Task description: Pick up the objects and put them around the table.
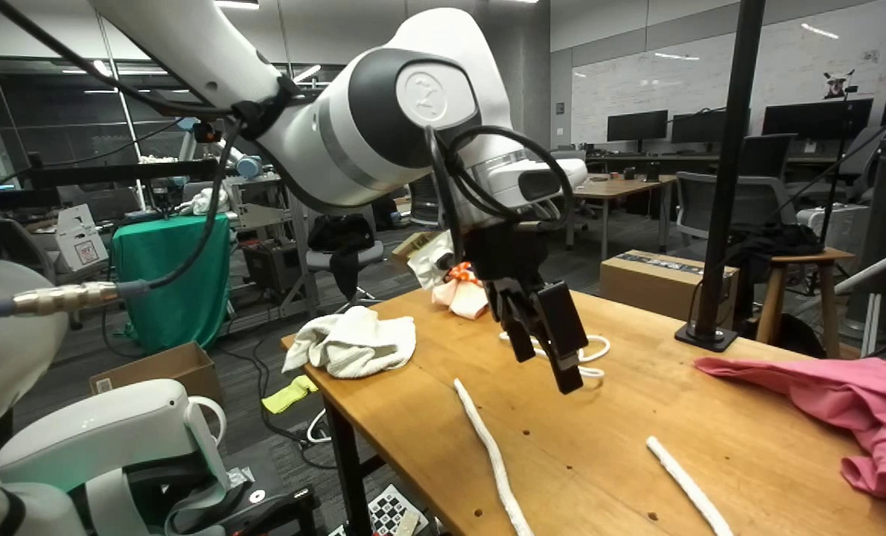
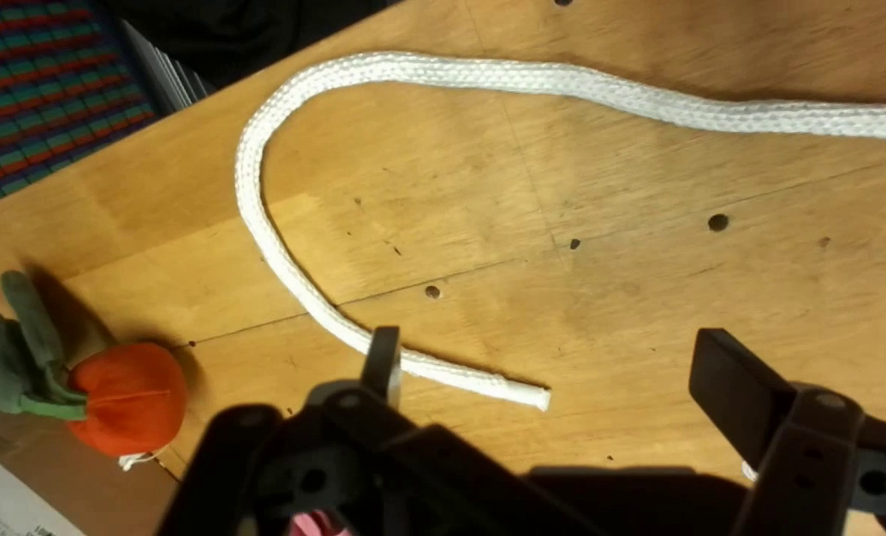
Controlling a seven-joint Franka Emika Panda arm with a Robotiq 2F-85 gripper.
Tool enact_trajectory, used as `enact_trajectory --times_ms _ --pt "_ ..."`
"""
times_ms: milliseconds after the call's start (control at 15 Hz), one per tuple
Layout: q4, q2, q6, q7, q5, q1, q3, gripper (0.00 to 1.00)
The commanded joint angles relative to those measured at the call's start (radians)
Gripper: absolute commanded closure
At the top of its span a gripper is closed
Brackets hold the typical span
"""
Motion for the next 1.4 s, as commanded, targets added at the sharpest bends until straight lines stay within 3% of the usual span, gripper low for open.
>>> enact_trajectory --times_ms 0,400,800,1067,1267,1333 --pt "0.011 -0.032 -0.026 0.003 -0.071 0.015 0.015 0.0" --pt "0.033 -0.194 -0.238 -0.435 0.154 0.188 -0.086 0.0" --pt "0.089 -0.417 -0.53 -0.738 0.327 0.306 -0.186 0.0" --pt "0.116 -0.545 -0.671 -0.861 0.376 0.35 -0.233 0.0" --pt "0.096 -0.645 -0.679 -0.903 0.407 0.368 -0.264 0.0" --pt "0.109 -0.575 -0.669 -0.864 0.376 0.348 -0.238 0.0"
